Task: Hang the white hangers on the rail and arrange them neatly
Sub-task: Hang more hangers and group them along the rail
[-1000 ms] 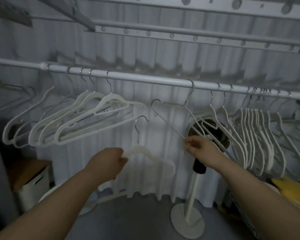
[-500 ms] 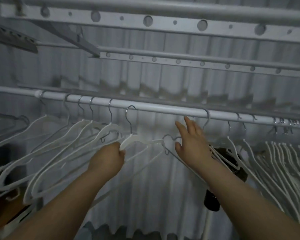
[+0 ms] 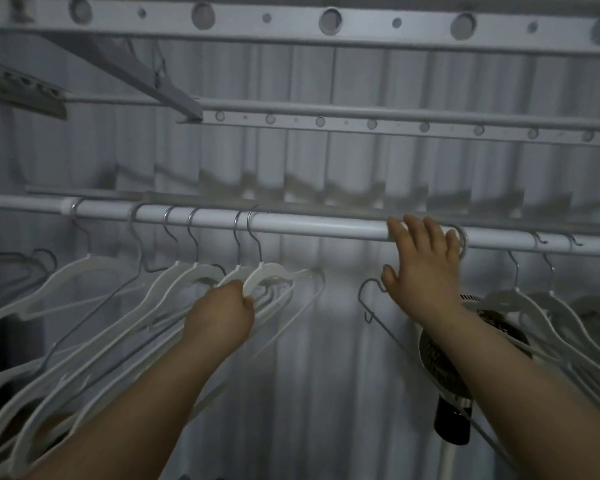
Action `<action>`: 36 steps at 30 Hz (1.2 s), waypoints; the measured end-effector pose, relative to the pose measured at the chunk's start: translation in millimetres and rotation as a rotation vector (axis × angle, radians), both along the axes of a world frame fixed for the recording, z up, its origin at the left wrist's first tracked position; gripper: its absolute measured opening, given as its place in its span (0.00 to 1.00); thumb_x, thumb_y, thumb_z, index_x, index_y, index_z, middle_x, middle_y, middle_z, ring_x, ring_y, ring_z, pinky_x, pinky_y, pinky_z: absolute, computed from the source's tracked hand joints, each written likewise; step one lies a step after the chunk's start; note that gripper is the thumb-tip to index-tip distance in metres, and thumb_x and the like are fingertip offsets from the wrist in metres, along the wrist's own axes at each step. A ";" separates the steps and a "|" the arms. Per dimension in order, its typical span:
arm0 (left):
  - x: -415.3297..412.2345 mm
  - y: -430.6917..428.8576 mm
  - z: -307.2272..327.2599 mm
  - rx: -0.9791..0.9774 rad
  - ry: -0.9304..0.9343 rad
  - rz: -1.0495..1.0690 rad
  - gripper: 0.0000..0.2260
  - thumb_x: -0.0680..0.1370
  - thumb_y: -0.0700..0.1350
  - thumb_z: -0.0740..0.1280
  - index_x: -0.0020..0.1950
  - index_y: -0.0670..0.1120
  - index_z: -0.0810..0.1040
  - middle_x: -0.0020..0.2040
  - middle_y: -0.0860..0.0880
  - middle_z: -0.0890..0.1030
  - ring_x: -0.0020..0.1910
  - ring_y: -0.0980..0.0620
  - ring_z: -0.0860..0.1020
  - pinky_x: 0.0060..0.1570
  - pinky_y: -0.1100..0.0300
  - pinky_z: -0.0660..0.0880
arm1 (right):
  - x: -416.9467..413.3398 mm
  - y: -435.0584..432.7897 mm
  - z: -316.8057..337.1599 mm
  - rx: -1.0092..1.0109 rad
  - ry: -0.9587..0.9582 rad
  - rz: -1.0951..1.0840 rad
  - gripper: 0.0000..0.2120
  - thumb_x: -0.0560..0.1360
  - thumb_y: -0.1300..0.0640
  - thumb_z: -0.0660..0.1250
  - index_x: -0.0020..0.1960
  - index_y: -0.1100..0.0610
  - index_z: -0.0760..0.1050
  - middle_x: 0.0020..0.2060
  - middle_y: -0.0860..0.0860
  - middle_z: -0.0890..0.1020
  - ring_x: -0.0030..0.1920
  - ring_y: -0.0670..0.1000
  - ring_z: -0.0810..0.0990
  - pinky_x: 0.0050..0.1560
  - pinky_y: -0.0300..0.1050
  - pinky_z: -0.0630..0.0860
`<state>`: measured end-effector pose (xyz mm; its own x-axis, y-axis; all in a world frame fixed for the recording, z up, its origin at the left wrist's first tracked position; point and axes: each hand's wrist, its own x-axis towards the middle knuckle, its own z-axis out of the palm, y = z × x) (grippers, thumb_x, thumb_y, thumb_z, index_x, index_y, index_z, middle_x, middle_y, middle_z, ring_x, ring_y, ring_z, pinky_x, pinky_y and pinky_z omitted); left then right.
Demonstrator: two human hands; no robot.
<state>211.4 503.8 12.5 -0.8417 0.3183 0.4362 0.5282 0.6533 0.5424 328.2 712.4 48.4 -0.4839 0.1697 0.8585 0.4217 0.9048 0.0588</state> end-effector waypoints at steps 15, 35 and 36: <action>19.0 2.3 9.2 -0.008 0.212 0.058 0.12 0.78 0.48 0.59 0.60 0.49 0.71 0.57 0.49 0.77 0.56 0.47 0.75 0.45 0.58 0.68 | -2.4 -0.7 -5.1 0.039 0.078 0.002 0.33 0.59 0.58 0.66 0.63 0.59 0.64 0.58 0.62 0.78 0.61 0.60 0.64 0.59 0.69 0.66; 94.3 90.4 -10.2 0.351 0.167 -0.464 0.06 0.75 0.41 0.64 0.44 0.52 0.73 0.36 0.60 0.74 0.38 0.62 0.73 0.37 0.71 0.67 | 119.0 33.5 17.5 -0.249 -0.060 0.064 0.22 0.75 0.58 0.63 0.68 0.56 0.67 0.68 0.53 0.67 0.69 0.54 0.61 0.67 0.41 0.54; 102.6 101.3 -12.0 0.374 0.111 -0.496 0.06 0.76 0.41 0.64 0.43 0.52 0.73 0.37 0.59 0.75 0.38 0.63 0.73 0.38 0.72 0.67 | 128.4 41.1 16.9 -0.265 -0.084 0.036 0.21 0.75 0.58 0.62 0.68 0.56 0.67 0.68 0.53 0.67 0.69 0.54 0.62 0.66 0.41 0.54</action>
<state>314.0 605.1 0.6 -0.5760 0.4684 0.6699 0.7861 0.0927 0.6111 456.6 753.5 65.3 -0.5617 0.3639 0.7430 0.3925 0.9078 -0.1479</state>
